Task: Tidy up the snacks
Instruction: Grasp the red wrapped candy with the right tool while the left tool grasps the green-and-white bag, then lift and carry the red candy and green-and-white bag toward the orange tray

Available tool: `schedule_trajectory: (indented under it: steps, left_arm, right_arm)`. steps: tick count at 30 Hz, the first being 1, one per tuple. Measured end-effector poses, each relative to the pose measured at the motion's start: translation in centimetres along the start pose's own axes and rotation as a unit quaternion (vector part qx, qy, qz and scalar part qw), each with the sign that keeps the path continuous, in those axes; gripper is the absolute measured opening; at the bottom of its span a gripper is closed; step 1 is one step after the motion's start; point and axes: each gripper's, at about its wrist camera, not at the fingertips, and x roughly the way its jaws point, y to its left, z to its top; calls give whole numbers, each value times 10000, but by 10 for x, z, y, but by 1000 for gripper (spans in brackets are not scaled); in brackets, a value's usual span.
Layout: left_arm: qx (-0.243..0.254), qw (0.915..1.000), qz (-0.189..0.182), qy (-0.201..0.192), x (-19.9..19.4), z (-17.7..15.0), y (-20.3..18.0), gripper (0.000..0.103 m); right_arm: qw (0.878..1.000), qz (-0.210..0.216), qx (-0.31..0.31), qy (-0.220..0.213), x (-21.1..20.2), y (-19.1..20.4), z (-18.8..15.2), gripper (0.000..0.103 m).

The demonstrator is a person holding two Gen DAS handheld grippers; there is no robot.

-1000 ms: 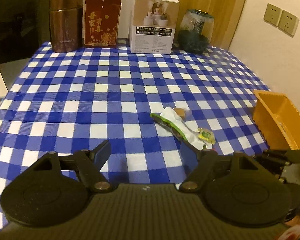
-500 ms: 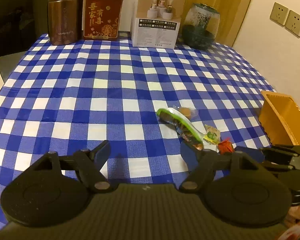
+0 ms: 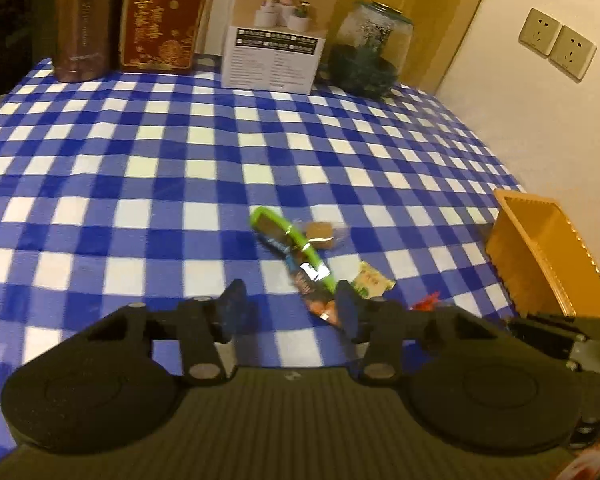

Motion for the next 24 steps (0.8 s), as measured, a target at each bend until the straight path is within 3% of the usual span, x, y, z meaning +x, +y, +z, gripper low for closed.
schedule_trajectory:
  steps: [10,12,16,20,24]
  left_arm:
    - [118,9998,18,133,38,2,-14,34]
    - [151,9998,26,129,36,2,-13,28]
    - [284,9991,183,243,31,3,-11,28]
    - [414,9975,74,575,20,1,-1,28]
    - [405,9975,223,528,10,-8,6,29]
  right_arm:
    - [10000,58,58,41,3,-2,0,25]
    - [9999,74,93,31,3,-3,0,25]
    - [9999,64,81,18,3,-3,-1,25]
    - [9999,60,89,26,2,-3,-1,25]
    - [9999,79,136,25,2,-3,-1,25]
